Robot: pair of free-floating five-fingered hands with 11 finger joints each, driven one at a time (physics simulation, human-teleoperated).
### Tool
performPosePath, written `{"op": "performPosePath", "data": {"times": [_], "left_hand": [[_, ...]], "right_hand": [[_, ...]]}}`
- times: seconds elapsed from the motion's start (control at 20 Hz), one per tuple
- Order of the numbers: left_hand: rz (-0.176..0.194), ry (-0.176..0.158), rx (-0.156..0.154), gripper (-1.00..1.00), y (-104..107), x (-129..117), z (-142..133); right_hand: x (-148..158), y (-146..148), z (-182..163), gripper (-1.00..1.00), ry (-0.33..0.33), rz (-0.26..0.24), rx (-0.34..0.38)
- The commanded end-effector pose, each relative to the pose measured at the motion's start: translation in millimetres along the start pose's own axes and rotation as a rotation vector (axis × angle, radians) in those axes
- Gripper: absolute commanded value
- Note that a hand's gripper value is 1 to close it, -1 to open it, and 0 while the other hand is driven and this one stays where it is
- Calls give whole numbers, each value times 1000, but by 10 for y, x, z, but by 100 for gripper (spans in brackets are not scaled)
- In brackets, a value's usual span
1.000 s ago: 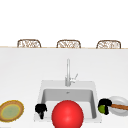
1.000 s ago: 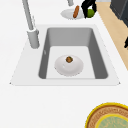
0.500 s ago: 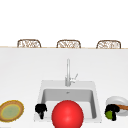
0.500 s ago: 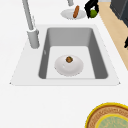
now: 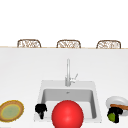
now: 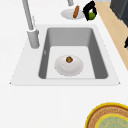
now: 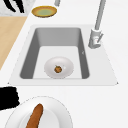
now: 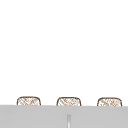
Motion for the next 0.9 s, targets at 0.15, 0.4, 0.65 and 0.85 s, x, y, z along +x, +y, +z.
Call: {"op": "performPosePath", "data": {"times": [0.15, 0.4, 0.65, 0.85], "left_hand": [[0, 0, 0, 0, 0, 0, 0], [0, 0, 0, 0, 0, 0, 0], [0, 0, 0, 0, 0, 0, 0], [0, 0, 0, 0, 0, 0, 0]], "right_hand": [[-128, 250, -6, 100, -19, -30, 58], [45, -209, 110, -100, 9, -44, 3], [175, -436, 234, -100, 57, -5, 51], [313, -633, 250, -100, 71, -18, 86]]}}
